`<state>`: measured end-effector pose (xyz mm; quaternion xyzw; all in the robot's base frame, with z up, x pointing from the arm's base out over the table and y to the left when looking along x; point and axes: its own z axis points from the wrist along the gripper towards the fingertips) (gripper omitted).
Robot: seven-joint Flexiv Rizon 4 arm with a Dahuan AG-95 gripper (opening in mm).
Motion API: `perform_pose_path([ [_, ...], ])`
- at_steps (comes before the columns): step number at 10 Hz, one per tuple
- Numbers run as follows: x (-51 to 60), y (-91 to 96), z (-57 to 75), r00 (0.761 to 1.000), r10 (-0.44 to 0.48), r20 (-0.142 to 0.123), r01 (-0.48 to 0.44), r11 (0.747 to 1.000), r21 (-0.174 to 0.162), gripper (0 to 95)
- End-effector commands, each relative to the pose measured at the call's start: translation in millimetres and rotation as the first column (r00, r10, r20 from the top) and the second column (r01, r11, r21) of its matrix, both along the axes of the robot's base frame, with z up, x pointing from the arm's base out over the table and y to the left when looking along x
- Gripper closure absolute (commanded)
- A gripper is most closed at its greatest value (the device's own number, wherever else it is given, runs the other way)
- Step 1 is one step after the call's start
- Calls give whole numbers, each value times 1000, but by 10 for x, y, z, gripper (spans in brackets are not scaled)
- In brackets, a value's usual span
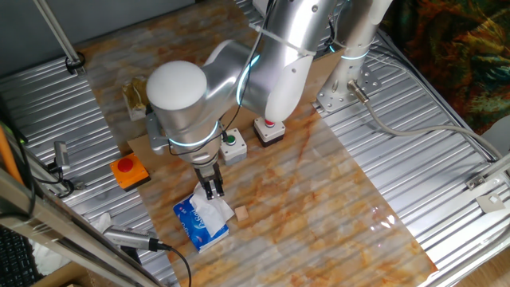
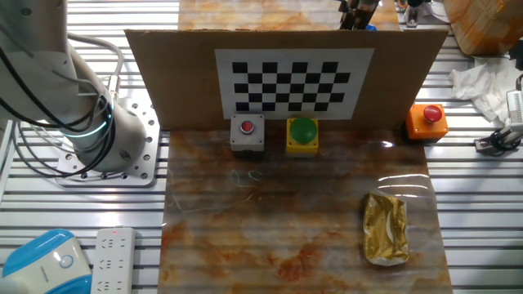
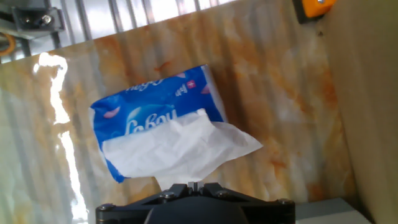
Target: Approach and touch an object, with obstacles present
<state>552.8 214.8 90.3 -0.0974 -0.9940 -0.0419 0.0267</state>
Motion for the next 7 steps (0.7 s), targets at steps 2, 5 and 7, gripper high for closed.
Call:
perform_pose_path([
  [2, -17, -2, 11, 1000, 7, 3, -6, 1000, -6, 950],
  [5, -37, 43, 23, 1000, -7, -3, 7, 1000, -28, 950],
  [7, -99, 128, 47, 1000, -19, -6, 18, 999, -37, 950],
])
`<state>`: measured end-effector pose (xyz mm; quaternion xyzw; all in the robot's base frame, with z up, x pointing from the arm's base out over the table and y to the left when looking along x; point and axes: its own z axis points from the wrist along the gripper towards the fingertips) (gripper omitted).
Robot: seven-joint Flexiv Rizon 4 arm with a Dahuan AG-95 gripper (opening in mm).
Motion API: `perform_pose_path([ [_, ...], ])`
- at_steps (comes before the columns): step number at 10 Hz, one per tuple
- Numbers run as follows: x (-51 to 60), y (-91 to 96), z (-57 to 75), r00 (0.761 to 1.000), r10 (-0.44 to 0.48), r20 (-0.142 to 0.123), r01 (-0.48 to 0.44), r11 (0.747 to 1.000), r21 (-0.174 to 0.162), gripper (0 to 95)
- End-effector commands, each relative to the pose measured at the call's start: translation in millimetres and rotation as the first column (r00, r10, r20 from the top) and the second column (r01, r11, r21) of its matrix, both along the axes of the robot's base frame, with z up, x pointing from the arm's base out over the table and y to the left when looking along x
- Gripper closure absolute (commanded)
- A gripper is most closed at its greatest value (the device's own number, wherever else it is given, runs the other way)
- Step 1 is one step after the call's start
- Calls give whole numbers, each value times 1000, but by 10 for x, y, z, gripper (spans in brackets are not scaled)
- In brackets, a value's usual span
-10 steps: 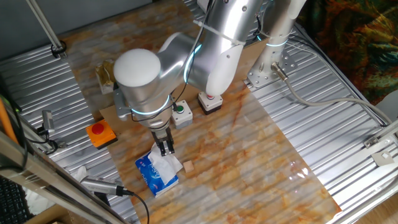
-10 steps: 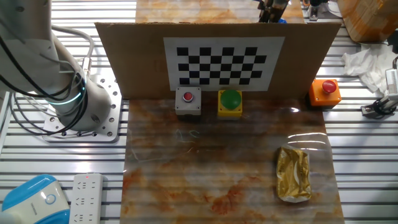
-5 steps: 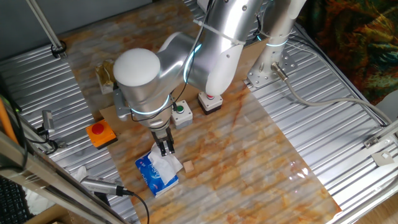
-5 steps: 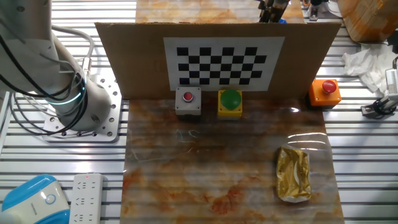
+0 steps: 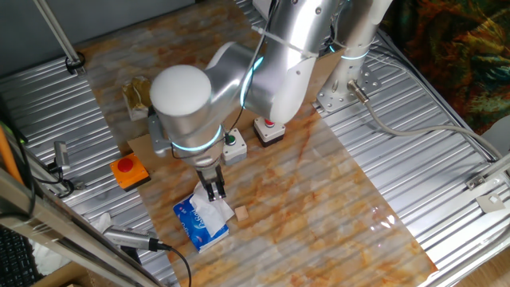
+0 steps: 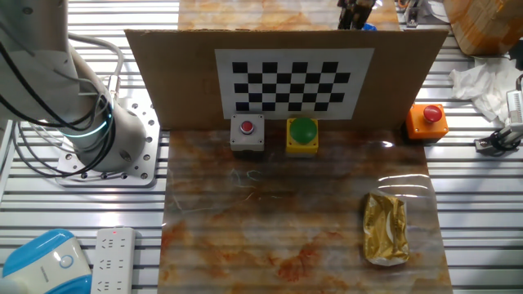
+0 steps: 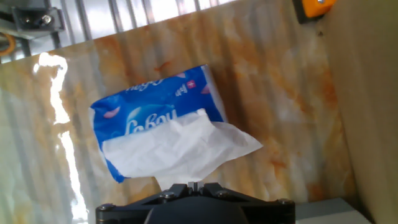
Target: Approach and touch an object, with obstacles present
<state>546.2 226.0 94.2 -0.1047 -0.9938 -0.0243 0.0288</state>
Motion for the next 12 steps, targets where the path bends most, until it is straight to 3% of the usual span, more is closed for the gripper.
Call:
perform_pose_path([
  [1, -70, 42, 10, 1000, -5, 3, 5, 1000, -7, 950],
  [5, -247, 54, 7, 1000, -4, 6, 4, 1000, -17, 950],
  [9, -520, 116, -50, 1000, -1, 15, 2, 1000, -29, 950],
  [12, -605, 121, -88, 1000, -4, 27, 4, 1000, -27, 950],
])
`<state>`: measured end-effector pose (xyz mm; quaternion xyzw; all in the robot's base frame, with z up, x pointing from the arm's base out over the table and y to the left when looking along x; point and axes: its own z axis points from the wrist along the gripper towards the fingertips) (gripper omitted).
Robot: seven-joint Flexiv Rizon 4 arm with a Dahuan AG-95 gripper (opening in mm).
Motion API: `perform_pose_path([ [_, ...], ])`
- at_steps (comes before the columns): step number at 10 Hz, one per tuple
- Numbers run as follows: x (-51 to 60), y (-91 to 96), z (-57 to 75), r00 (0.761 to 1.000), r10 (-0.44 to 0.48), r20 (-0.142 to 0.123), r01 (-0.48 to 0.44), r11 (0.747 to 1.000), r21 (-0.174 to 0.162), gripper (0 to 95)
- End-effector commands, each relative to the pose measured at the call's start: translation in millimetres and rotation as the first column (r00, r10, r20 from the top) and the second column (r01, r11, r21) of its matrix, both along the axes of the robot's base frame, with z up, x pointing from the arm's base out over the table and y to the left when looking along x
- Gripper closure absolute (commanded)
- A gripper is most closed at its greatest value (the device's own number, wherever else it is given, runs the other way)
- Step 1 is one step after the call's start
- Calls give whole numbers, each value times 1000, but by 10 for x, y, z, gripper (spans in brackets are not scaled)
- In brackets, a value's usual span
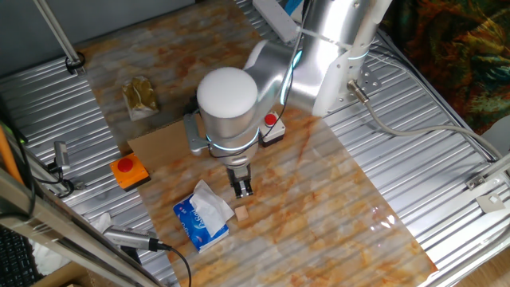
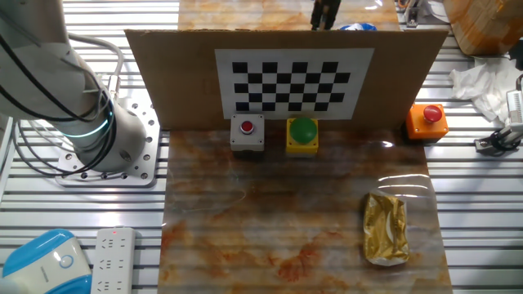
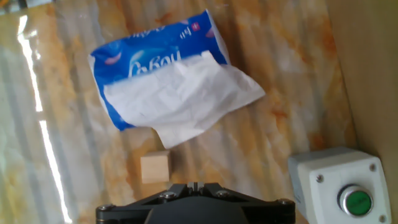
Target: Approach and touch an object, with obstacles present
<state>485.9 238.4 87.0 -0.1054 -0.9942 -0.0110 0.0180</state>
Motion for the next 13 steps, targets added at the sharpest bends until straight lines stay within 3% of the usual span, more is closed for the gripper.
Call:
perform_pose_path([
  [1, -29, 3, -41, 1000, -4, 18, 4, 1000, 4, 950],
  [10, -135, 46, -338, 998, -15, 55, 15, 1000, -15, 950],
  [13, -136, 49, -348, 998, -18, 56, 19, 1000, -12, 950],
])
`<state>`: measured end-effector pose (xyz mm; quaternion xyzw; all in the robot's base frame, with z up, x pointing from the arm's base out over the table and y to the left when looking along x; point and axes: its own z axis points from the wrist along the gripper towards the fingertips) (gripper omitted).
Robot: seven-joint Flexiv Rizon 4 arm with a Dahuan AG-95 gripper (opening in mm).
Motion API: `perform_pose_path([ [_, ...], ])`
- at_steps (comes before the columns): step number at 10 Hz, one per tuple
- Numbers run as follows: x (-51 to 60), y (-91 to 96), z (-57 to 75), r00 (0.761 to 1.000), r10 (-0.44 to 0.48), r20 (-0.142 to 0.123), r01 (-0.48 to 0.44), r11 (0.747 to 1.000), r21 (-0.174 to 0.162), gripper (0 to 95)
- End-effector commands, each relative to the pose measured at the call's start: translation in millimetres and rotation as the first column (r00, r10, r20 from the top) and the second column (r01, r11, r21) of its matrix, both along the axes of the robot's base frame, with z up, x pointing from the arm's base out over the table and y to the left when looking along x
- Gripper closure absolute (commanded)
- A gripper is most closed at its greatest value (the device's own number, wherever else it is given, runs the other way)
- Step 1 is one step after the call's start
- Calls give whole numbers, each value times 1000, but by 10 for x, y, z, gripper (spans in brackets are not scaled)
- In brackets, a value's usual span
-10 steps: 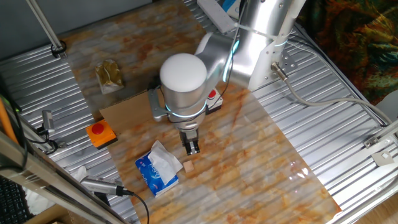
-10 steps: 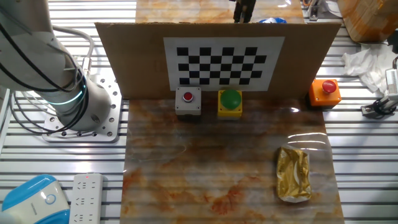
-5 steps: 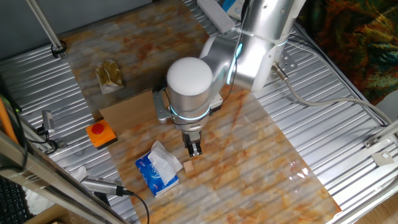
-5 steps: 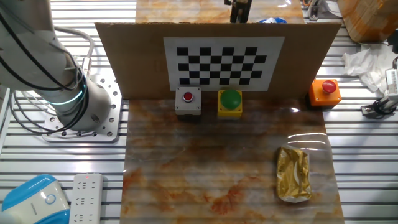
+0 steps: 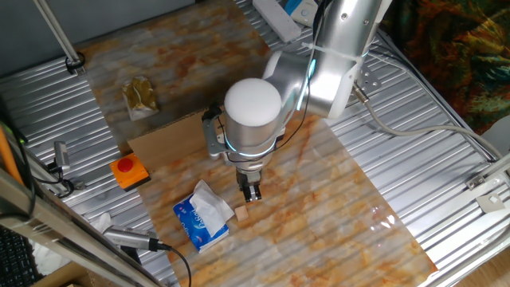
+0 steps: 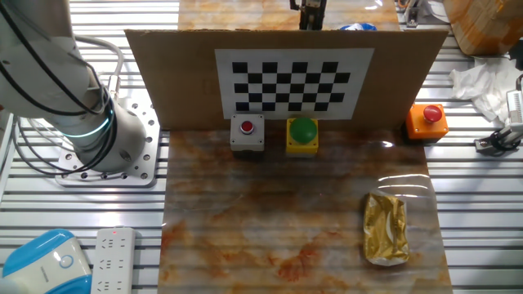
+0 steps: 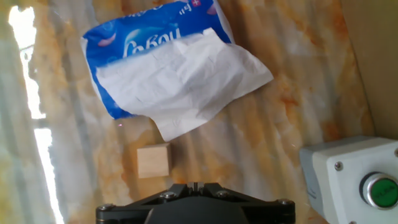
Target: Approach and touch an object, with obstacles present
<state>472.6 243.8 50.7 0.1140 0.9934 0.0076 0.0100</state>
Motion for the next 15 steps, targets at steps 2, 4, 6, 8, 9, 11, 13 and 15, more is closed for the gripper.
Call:
perform_pose_path([
  [2, -4, -5, 16, 1000, -2, 2, 2, 1000, 3, 950],
  [4, -4, -5, 16, 1000, 2, -1, -2, 1000, 6, 950],
  [6, -4, -5, 16, 999, 8, -34, -7, 1000, 17, 950],
  [8, -4, -5, 16, 997, 0, -71, 1, 1000, 21, 950],
  [9, -4, -5, 16, 996, 2, -87, 0, 1000, 23, 950],
  [11, -4, -5, 16, 993, 18, -113, -13, 999, 45, 950],
  [13, -4, -5, 16, 989, 15, -146, -8, 999, 50, 950],
  [15, -4, -5, 16, 987, 17, -158, -9, 999, 53, 950],
])
